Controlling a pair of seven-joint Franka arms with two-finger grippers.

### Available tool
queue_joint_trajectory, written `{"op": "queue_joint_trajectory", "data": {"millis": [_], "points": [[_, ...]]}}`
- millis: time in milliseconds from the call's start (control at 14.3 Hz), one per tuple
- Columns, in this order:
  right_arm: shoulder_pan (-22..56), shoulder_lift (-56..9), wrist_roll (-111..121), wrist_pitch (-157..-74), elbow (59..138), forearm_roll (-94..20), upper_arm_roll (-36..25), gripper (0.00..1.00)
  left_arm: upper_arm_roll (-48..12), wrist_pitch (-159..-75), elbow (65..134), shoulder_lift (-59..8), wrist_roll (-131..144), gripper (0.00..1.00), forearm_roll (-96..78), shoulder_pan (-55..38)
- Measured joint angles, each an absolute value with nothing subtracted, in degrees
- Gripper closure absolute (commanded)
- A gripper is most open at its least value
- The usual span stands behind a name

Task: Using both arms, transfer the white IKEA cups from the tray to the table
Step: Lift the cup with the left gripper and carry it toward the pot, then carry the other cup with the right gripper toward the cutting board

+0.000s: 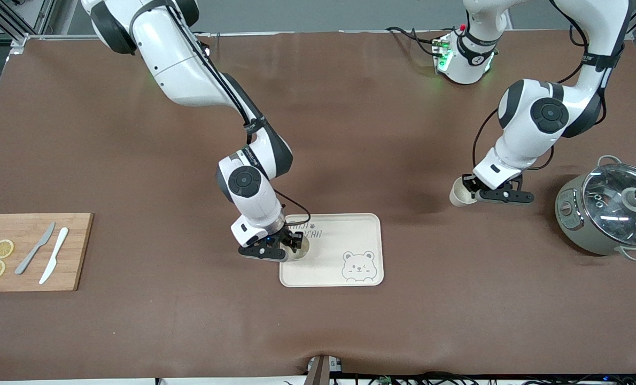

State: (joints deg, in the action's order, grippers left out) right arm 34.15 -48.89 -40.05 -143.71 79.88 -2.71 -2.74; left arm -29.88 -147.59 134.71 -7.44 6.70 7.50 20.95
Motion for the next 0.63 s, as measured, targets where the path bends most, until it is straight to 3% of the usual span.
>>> {"op": "queue_joint_trajectory", "data": {"millis": [209, 628], "points": [[34.15, -49.16, -40.04, -147.22, 79.95, -2.63, -2.77, 0.99, -29.87, -150.63, 136.96, -7.67, 4.26, 1.00, 7.49, 22.80], [34.16, -49.76, -40.02, -148.51, 79.98, -2.45, -2.76, 1.00, -30.00, -160.77, 138.73, -10.87, 3.72, 1.00, 7.49, 22.90]]}}
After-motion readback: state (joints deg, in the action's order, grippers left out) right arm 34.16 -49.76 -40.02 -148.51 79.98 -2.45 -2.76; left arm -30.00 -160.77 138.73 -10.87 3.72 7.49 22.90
